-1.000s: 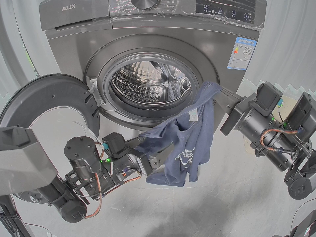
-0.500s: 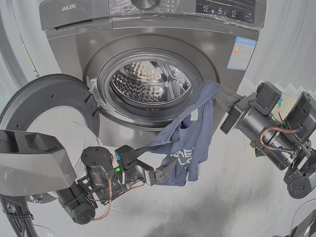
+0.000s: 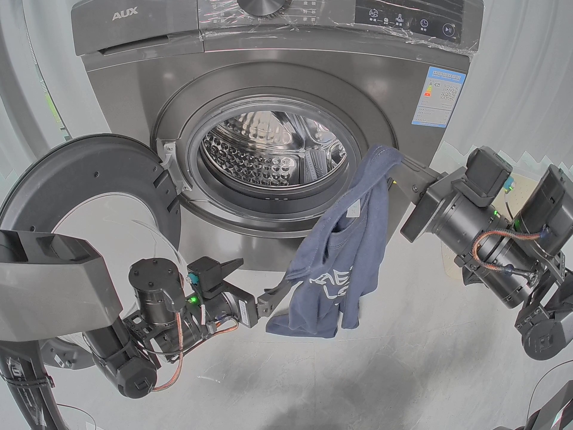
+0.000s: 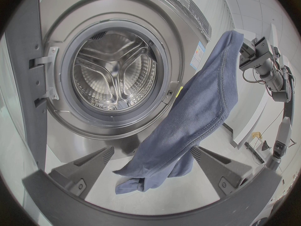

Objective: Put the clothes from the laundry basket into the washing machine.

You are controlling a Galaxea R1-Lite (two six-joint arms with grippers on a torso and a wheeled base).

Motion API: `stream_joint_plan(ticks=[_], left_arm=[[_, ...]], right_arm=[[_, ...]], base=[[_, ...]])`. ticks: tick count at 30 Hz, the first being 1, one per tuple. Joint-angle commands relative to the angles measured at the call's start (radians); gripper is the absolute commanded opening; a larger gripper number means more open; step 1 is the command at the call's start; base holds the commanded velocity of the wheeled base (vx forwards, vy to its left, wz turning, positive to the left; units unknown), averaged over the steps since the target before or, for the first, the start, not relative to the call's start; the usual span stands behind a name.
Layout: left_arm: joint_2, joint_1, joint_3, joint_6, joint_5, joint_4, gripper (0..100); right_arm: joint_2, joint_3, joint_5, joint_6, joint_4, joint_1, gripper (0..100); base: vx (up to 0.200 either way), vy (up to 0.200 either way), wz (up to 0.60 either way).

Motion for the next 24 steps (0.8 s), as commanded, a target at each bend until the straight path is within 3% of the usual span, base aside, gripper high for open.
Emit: stream_joint_plan(ticks=[1, 24], left_arm=[[-0.043, 0.024, 0.030, 0.000, -0.005, 0.000, 100], [0.000, -0.087, -0.030, -0.001, -0.015, 0.000, 100]], right_arm=[[0.001, 0.000, 0.000, 0.000, 0.000, 0.000, 0], [0.007, -0.006, 0.000, 0.000, -0.002, 0.000, 0]], base=[[0.000, 0.000, 0.00], [0.000, 0.000, 0.00]])
